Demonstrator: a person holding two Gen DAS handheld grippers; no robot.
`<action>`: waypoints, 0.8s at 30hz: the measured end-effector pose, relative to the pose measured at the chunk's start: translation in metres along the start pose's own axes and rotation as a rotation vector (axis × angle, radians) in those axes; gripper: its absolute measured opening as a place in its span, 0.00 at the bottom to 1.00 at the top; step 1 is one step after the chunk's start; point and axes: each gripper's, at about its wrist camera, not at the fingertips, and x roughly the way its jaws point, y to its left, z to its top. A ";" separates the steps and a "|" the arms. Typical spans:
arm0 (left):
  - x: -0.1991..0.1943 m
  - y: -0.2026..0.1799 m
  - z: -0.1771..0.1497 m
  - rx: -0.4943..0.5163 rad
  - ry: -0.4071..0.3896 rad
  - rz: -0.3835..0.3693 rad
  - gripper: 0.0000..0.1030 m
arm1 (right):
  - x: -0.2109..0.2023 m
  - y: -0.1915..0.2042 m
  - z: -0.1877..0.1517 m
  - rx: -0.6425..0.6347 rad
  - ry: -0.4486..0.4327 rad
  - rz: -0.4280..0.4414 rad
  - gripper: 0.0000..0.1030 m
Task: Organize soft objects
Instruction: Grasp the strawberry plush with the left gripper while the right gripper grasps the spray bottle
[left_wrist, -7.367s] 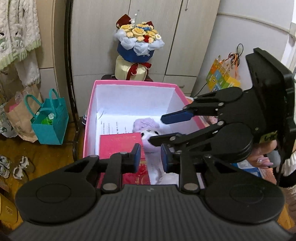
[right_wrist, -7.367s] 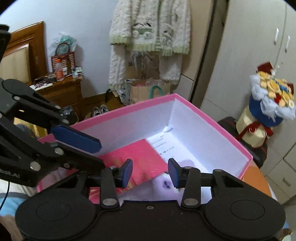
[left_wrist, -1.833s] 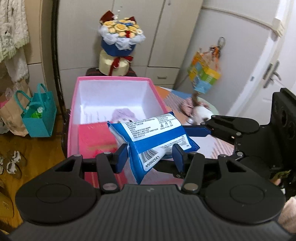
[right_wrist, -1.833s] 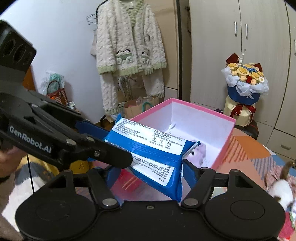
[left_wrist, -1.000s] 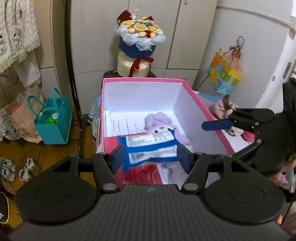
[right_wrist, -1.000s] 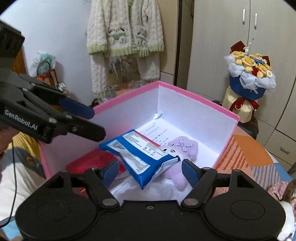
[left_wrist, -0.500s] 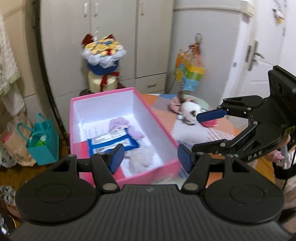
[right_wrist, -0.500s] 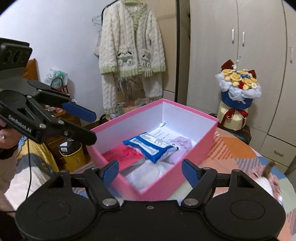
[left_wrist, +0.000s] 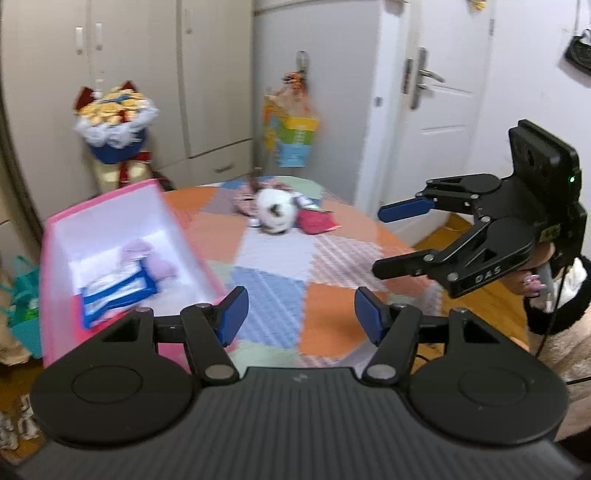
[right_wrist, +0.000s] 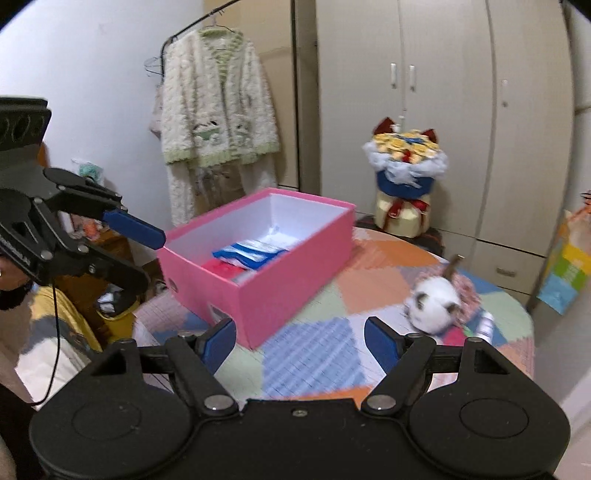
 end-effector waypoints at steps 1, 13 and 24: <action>0.005 -0.004 0.001 0.003 0.004 -0.014 0.61 | -0.004 -0.002 -0.004 -0.003 0.001 -0.011 0.79; 0.082 -0.037 0.009 0.026 0.039 -0.069 0.61 | -0.013 -0.060 -0.043 0.092 0.007 -0.059 0.80; 0.176 -0.042 0.013 -0.027 0.008 -0.041 0.61 | 0.016 -0.133 -0.049 0.180 0.015 -0.123 0.79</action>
